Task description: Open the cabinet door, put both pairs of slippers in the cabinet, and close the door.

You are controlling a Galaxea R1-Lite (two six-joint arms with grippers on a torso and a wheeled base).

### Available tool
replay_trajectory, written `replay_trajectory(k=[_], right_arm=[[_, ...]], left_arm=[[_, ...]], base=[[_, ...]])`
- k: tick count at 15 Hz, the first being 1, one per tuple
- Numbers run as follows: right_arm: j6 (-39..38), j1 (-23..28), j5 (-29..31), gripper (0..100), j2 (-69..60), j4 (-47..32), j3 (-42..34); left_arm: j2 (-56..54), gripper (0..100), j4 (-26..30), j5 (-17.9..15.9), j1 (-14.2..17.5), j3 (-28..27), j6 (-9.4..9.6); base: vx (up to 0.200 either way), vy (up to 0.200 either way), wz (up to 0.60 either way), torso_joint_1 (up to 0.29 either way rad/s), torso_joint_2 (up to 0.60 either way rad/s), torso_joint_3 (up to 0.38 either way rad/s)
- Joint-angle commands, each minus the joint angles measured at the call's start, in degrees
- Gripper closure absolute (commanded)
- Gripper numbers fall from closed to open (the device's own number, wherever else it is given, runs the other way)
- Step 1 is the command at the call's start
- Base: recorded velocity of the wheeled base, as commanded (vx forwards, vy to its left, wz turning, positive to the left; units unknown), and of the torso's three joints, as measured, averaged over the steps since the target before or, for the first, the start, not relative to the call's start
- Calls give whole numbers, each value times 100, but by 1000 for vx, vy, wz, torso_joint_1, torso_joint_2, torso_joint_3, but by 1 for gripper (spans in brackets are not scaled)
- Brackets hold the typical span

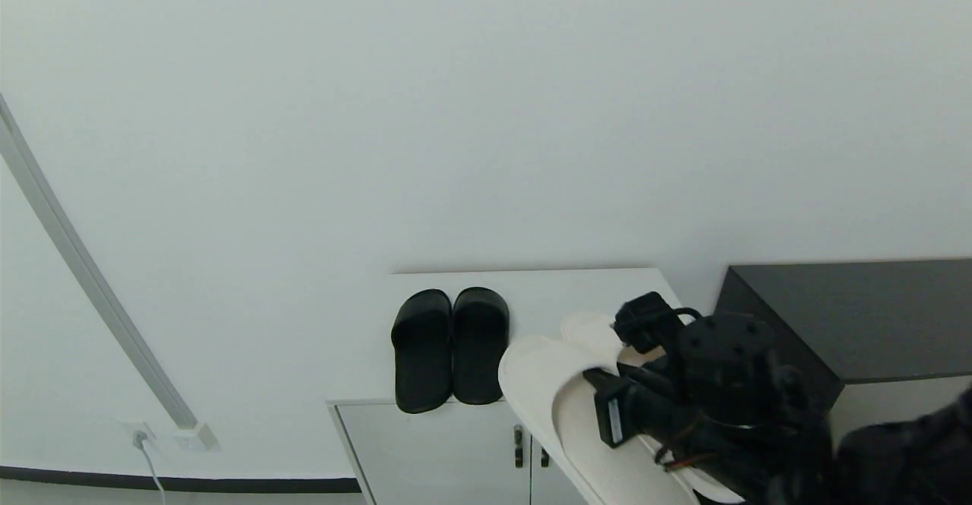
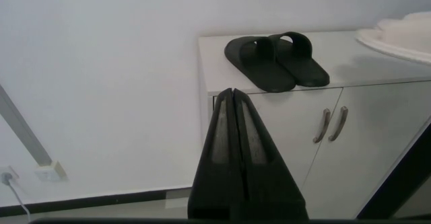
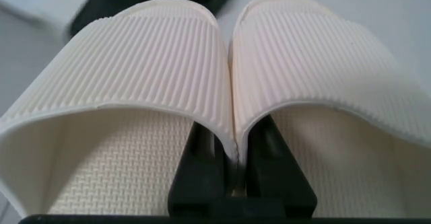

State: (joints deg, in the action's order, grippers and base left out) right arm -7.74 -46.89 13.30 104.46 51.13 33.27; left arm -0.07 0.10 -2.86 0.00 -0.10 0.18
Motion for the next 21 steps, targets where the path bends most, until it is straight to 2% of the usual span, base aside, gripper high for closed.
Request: replay_trajectory(k=[1, 3, 6, 10, 21], right_arm=[[27, -216, -829, 100, -1464, -6, -1094], [9, -427, -864, 100, -1560, -217, -1130], [9, -462, -873, 100, -1472, -217, -1182], [18, -462, -864, 100, -1516, -208, -1244], [36, -462, -873, 100, -1420, -191, -1358]], left_arm=[[7, 100, -1, -4, 0, 1, -1], [7, 100, -1, -4, 9, 1, -1], [7, 100, -1, -4, 0, 1, -1], [7, 100, -1, -4, 0, 1, -1], [7, 100, -1, -4, 0, 1, 8]], base=[[0, 0, 0, 0, 0, 0], [0, 0, 0, 0, 0, 0], [0, 0, 0, 0, 0, 0], [-200, 0, 0, 2, 1, 4], [0, 0, 0, 0, 0, 0]])
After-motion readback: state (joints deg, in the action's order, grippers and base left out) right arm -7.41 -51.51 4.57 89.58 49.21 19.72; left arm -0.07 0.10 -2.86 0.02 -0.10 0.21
